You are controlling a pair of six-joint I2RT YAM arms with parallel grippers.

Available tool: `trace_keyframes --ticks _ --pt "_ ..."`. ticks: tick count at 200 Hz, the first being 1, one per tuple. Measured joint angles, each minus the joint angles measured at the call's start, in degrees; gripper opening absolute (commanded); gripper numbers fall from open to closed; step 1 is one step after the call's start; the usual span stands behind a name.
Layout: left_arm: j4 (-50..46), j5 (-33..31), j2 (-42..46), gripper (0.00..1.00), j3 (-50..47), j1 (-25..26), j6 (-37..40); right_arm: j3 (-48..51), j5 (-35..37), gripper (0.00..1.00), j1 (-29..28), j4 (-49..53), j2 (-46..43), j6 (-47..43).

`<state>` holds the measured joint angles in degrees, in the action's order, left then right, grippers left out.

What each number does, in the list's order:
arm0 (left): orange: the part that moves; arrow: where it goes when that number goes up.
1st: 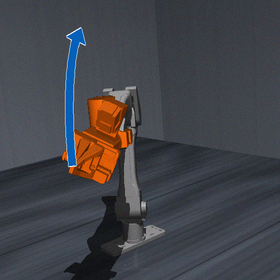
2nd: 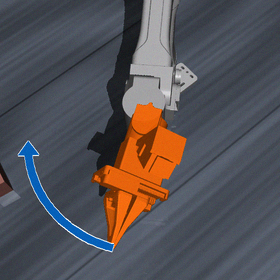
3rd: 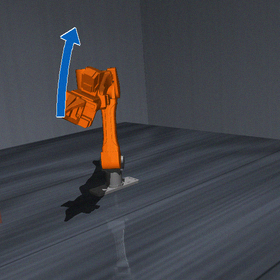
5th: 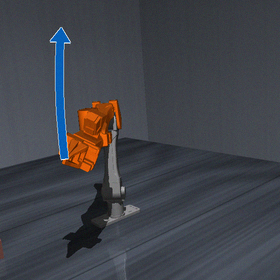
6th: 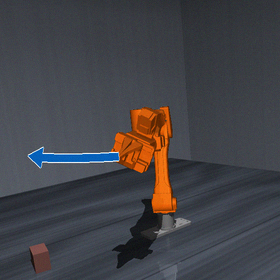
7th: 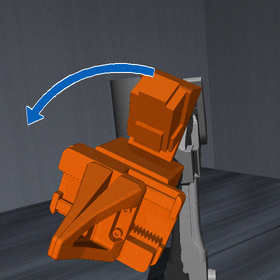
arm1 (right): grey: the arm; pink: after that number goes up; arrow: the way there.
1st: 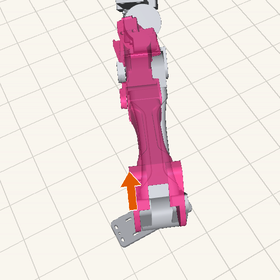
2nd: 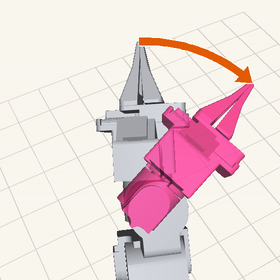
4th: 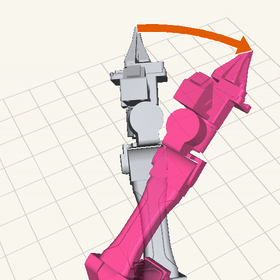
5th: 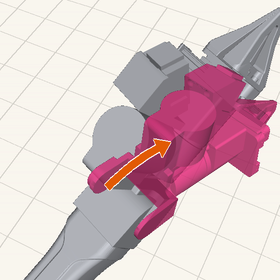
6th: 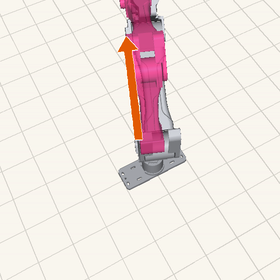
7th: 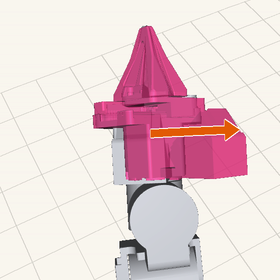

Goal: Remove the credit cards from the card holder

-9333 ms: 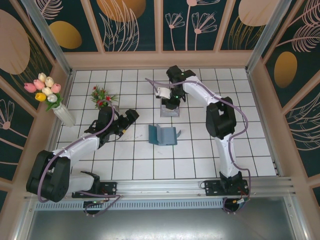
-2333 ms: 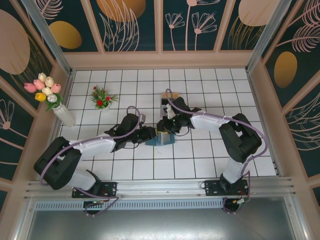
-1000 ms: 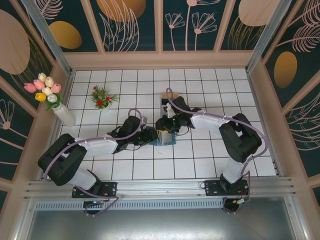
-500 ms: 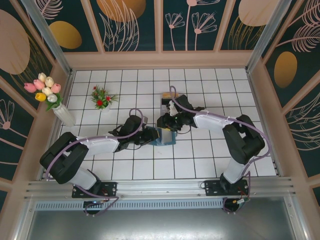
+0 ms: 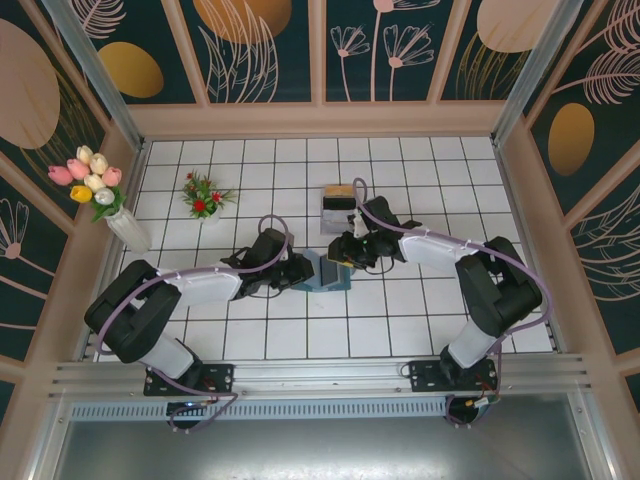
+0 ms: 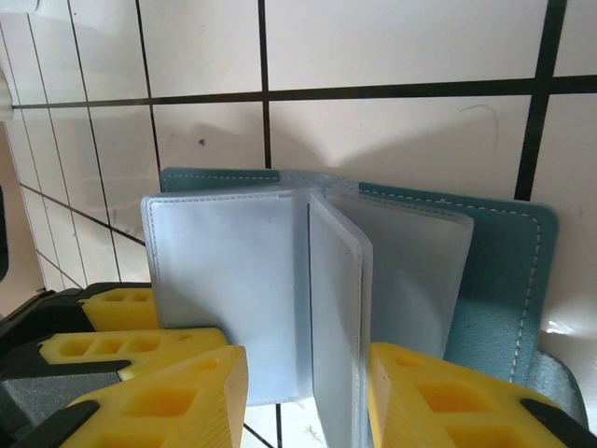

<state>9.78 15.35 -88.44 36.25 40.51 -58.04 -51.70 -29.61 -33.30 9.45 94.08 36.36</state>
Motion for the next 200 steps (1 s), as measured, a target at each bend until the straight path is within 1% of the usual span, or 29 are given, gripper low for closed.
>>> trace_keyframes --ticks 21,44,83,114,136,164,184,200 --pt "-1.4 -1.2 0.5 0.28 0.0 0.0 0.1 0.0 0.3 0.39 0.1 0.0 0.0 0.0" --pt "-1.5 -1.9 1.2 0.27 0.0 0.0 -0.1 0.0 1.9 0.38 0.1 0.7 0.0 -0.1" --pt "-0.2 -2.1 1.3 0.26 -1.6 0.0 -0.8 -1.6 7.7 0.39 0.7 4.7 -0.3 -0.9" --pt "-0.5 -2.4 2.0 0.26 -1.8 0.0 -0.8 -2.7 12.9 0.41 1.4 6.3 -4.1 -1.5" --pt "-0.5 -2.4 2.4 0.26 -1.8 0.0 -0.7 -3.1 14.2 0.41 1.4 6.4 -7.6 -1.5" --pt "-0.6 -2.4 2.4 0.26 -1.8 0.0 -0.7 -3.6 13.4 0.38 1.4 5.3 -8.7 -1.8" --pt "-0.6 -2.6 2.4 0.26 -1.8 0.0 -0.7 -3.7 12.8 0.32 0.7 5.2 -8.2 -2.0" --pt "-0.6 -2.6 2.4 0.25 -1.8 0.0 -0.7 -4.2 11.8 0.28 -1.0 4.4 -6.5 -2.1"
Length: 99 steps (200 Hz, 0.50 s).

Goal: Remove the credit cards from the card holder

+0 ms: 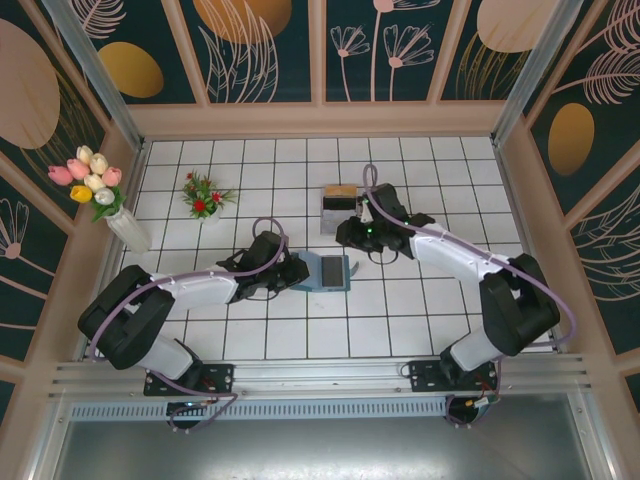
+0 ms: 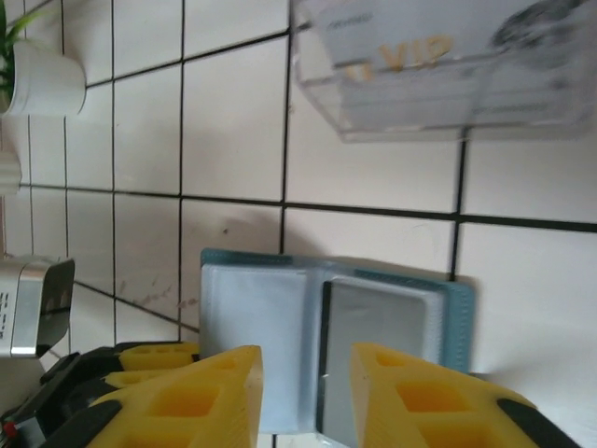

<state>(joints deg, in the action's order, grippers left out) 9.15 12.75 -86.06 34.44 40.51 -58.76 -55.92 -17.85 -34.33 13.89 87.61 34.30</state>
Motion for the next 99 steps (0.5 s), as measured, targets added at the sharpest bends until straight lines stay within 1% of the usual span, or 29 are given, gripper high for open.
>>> trace_keyframes --ticks 16,31,68,99 --pt "-0.1 -0.2 0.0 0.26 0.0 0.0 0.0 -0.4 -1.2 0.24 -1.8 -1.4 2.2 0.2" --pt "-0.4 -0.4 0.0 0.26 0.0 0.0 0.0 -0.4 -2.7 0.23 -3.0 -2.6 4.3 0.7" --pt "-1.3 -1.2 1.0 0.28 0.0 0.0 0.0 -0.4 -5.3 0.22 -4.3 -5.1 9.2 2.1" --pt "-3.7 -2.0 3.9 0.3 0.0 0.0 0.2 -1.4 -7.5 0.21 -5.7 -6.3 12.7 2.3"
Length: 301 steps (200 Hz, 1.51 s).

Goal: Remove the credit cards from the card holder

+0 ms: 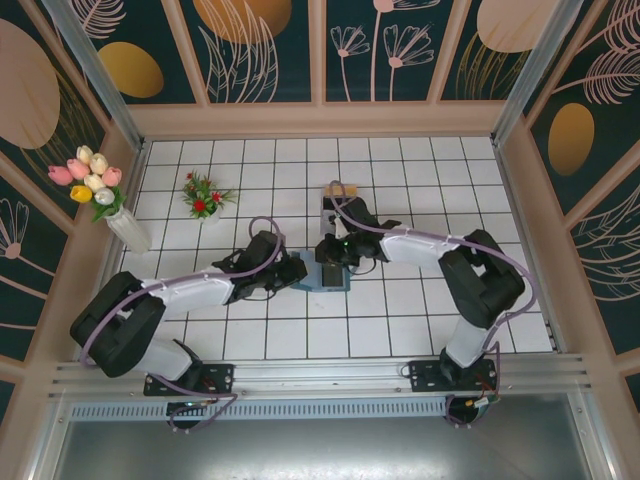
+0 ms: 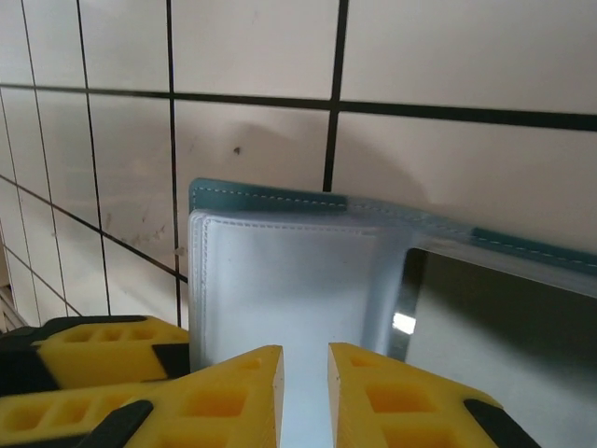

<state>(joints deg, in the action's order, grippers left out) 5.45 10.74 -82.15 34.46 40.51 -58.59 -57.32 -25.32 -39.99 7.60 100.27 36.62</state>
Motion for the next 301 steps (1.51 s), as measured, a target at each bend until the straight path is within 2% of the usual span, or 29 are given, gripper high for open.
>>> trace_keyframes --ticks 45,75,91,127,178,236,301 --pt "-4.2 -4.0 7.2 0.29 0.0 0.0 0.0 -2.5 -2.2 0.16 -1.1 -1.2 4.0 0.2" --pt "-4.4 -5.1 10.0 0.25 0.0 0.0 0.0 -3.4 -2.9 0.15 -1.4 -1.4 5.2 0.2" --pt "-3.8 -4.7 10.1 0.22 0.0 0.0 0.1 -3.6 -3.1 0.09 -1.4 -1.4 5.7 0.3" --pt "-0.1 -1.9 6.3 0.1 0.0 0.0 0.2 -3.8 -2.6 0.01 -1.4 -1.2 6.0 0.2" --pt "2.9 0.7 -1.6 0.01 0.0 0.0 -0.3 -3.8 0.2 0.0 -1.4 0.3 6.1 0.2" --pt "3.3 0.4 -3.7 0.01 0.0 0.0 -0.4 -3.8 3.6 0.0 -1.1 2.0 4.8 0.2" --pt "2.9 0.9 -3.8 0.05 2.1 0.0 -0.4 2.2 11.5 0.0 5.0 2.3 -7.8 3.0"
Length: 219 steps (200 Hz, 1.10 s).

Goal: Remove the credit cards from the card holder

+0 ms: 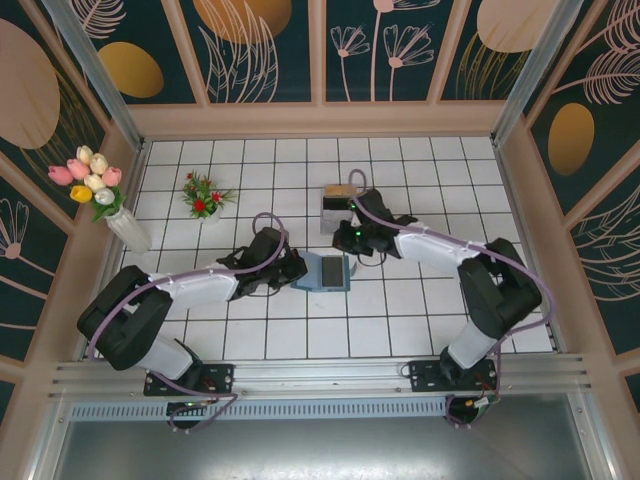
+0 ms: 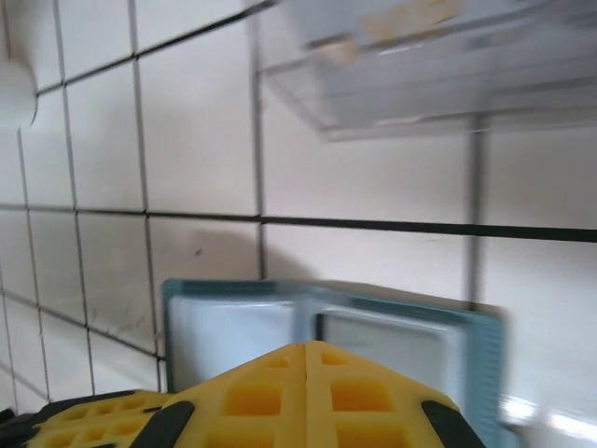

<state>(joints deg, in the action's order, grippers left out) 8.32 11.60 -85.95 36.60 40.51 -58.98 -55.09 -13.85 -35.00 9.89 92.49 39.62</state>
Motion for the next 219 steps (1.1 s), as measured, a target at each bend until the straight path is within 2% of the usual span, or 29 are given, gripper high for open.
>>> trace_keyframes --ticks 37,67,127,159,191,219 --pt "-2.4 -0.7 -1.2 0.07 2.2 0.0 0.8 5.5 6.6 0.02 2.4 0.2 -6.4 4.5" --pt "-3.8 -1.6 -1.2 0.08 3.6 0.0 1.4 6.8 7.8 0.03 2.7 -0.3 -9.2 5.4" --pt "-5.8 -0.1 -3.9 0.12 8.1 1.8 3.1 7.6 2.1 0.03 2.1 -4.9 -8.3 5.4" --pt "-8.6 -2.8 -6.0 0.12 12.4 3.8 3.4 7.6 -0.2 0.03 0.4 -6.0 -5.5 5.6" --pt "-8.9 -3.0 -7.0 0.12 12.2 4.3 2.4 7.6 -1.4 0.15 0.4 -6.1 -4.5 6.4" --pt "-7.3 -1.1 -7.1 0.13 11.2 4.3 0.8 7.6 -3.7 0.18 0.4 -6.6 -3.5 6.6"
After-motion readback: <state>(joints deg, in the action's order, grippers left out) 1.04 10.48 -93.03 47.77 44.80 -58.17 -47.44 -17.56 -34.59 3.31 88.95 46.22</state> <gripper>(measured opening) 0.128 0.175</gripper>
